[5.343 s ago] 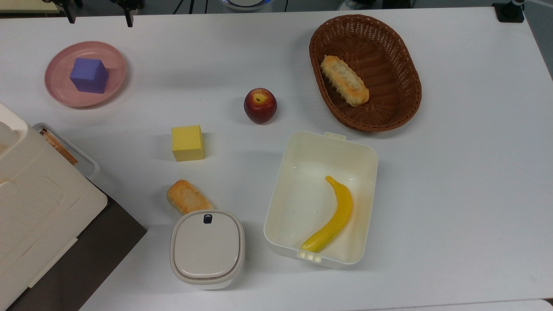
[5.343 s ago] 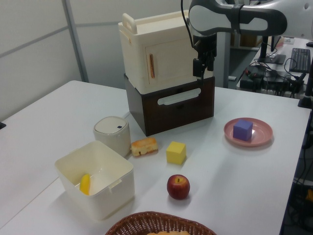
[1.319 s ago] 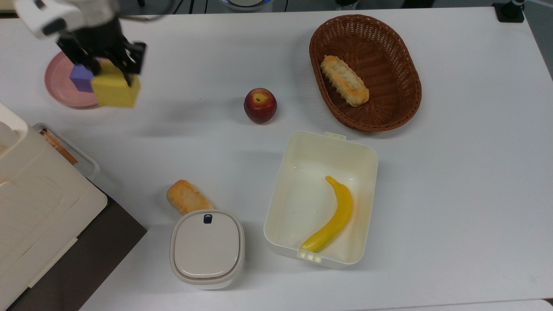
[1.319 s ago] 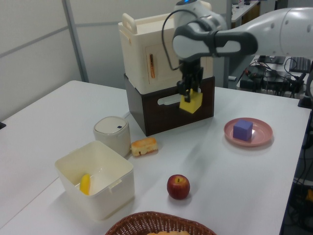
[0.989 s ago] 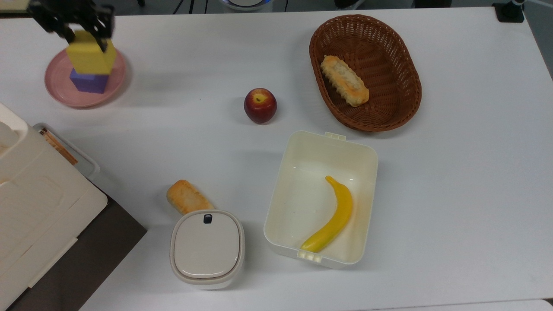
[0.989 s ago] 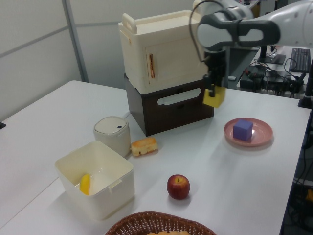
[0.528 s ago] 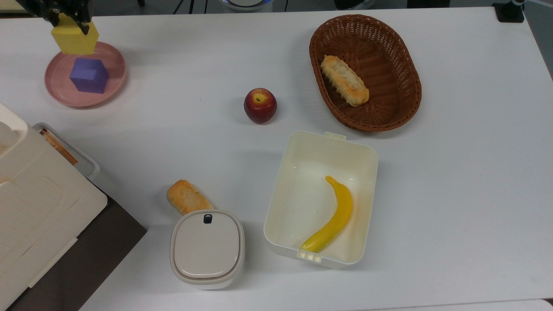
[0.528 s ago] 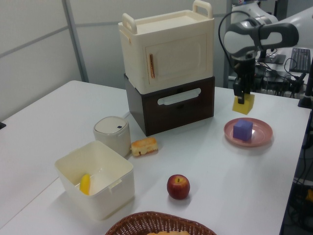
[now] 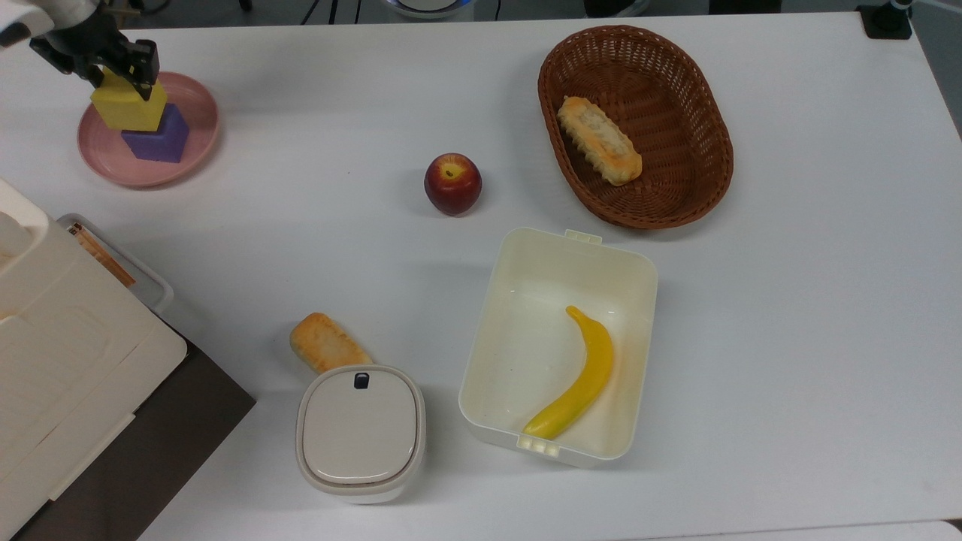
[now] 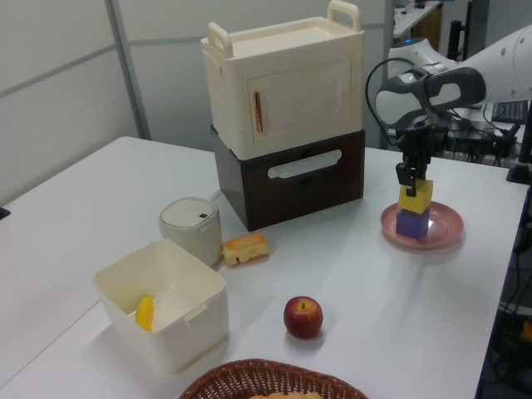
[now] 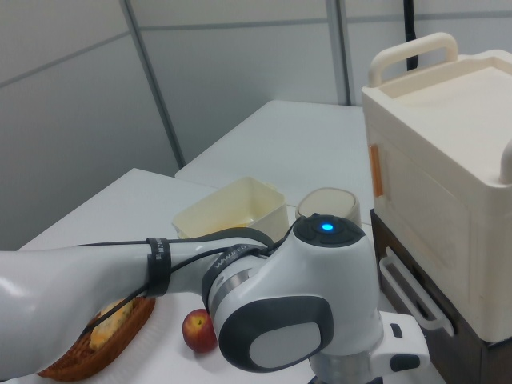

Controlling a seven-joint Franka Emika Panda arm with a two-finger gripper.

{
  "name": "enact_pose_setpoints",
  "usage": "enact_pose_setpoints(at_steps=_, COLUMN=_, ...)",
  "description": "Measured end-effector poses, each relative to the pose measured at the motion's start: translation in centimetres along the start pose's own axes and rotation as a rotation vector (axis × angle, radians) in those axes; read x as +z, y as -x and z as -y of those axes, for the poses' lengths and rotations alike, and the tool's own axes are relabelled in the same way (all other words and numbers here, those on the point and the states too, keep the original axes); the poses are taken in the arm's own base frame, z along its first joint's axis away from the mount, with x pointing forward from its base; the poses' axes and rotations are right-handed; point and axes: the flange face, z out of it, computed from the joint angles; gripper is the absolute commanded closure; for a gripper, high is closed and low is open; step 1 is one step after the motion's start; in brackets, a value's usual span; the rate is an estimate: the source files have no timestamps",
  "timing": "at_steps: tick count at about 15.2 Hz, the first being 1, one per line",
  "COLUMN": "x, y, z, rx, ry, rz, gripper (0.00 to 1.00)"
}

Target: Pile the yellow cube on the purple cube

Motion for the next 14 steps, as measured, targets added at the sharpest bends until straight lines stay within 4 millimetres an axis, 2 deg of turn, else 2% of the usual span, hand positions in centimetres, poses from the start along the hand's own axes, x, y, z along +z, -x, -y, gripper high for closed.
enact_pose_setpoints(at_steps=2, x=0.6, y=-0.3, z=0.3, rx=-0.012, ry=0.005, rz=0.014, gripper=0.06)
enact_pose_setpoints(at_steps=3, x=0.9, y=-0.5, z=0.5, rx=-0.023, ry=0.015, rz=0.025, gripper=0.00)
enact_pose_setpoints(at_steps=7, x=1.3, y=-1.1, z=1.1, rx=-0.044, ry=0.027, rz=0.039, gripper=0.00)
enact_pose_setpoints(at_steps=9, x=0.0, y=-1.5, z=1.3, rx=-0.050, ry=0.032, rz=0.035, gripper=0.00)
enact_pose_setpoints(at_steps=12, x=-5.4, y=-2.4, z=2.2, rx=-0.063, ry=0.040, rz=0.028, gripper=0.00)
enact_pose_setpoints(at_steps=14, x=-9.6, y=-3.1, z=3.9, rx=-0.065, ry=0.047, rz=-0.014, gripper=0.00)
